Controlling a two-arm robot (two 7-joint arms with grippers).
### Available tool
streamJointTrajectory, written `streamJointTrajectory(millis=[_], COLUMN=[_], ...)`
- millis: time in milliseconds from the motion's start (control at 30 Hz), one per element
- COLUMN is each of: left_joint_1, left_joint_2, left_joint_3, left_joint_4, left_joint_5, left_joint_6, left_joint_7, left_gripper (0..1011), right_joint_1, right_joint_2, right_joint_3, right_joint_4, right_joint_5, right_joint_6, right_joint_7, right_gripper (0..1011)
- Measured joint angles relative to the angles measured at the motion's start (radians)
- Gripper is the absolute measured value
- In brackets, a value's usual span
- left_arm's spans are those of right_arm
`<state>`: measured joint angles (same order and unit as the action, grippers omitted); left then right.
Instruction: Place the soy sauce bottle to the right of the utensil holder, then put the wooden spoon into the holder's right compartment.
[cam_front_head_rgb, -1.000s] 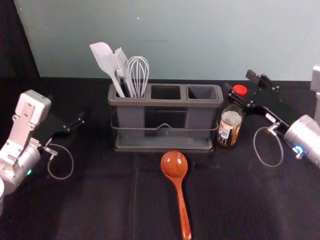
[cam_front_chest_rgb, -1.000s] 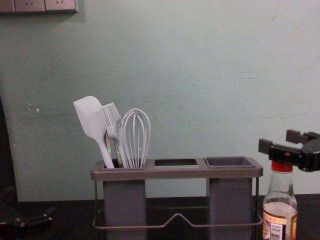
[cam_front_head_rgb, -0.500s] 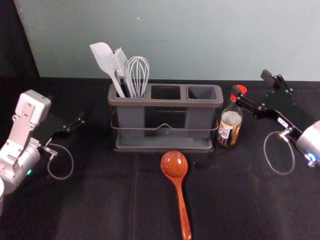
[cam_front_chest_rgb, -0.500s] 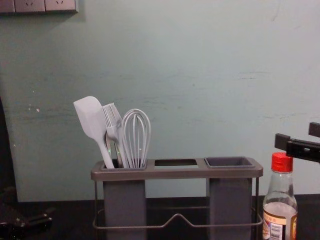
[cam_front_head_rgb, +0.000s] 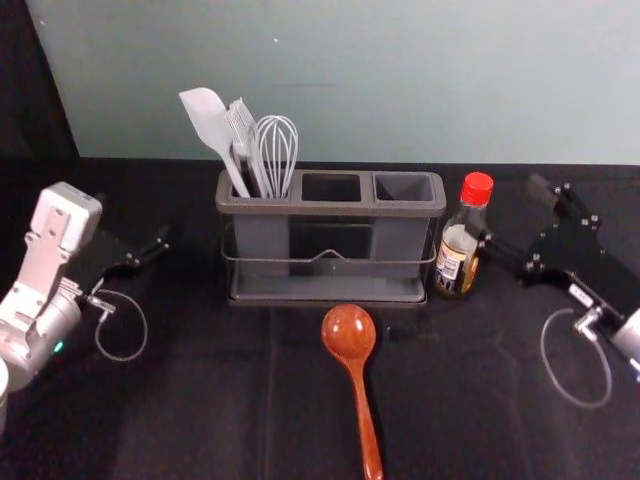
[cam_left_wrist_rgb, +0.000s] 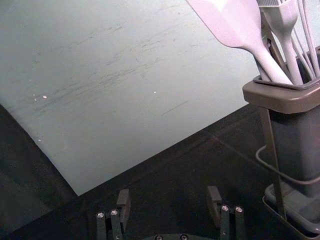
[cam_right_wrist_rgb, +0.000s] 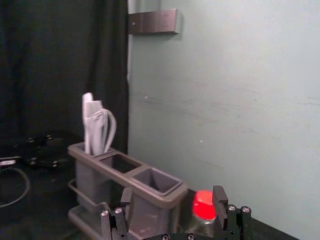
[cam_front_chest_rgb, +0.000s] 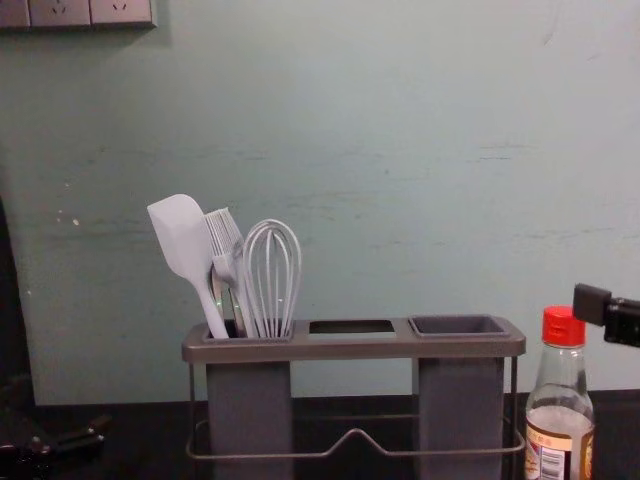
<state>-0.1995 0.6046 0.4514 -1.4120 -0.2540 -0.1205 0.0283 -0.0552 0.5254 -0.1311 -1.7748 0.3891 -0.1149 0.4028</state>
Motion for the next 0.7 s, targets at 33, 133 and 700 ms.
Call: streamJointTrajectory(millis=[33, 133, 700], left_joint_1=[0.0, 0.0, 0.0], left_joint_2=[0.0, 0.0, 0.0], left_joint_3=[0.0, 0.0, 0.0], left_joint_4=[0.0, 0.0, 0.0], left_joint_5=[0.0, 0.0, 0.0], left_joint_6=[0.0, 0.0, 0.0], left_joint_7=[0.0, 0.0, 0.0], left_gripper=[1005, 1005, 1005], right_joint_1=[-0.015, -0.036, -0.099], right_joint_2=[0.004, 0.009, -0.001], right_joint_3=[0.0, -0.004, -0.103], right_joint_4=[-0.015, -0.034, -0.099], right_joint_5=[-0.004, -0.009, -0.085], right_joint_6=[-0.001, -0.003, 0.157], right_joint_7=[0.004, 0.01, -0.05], right_gripper=[1004, 1004, 1004])
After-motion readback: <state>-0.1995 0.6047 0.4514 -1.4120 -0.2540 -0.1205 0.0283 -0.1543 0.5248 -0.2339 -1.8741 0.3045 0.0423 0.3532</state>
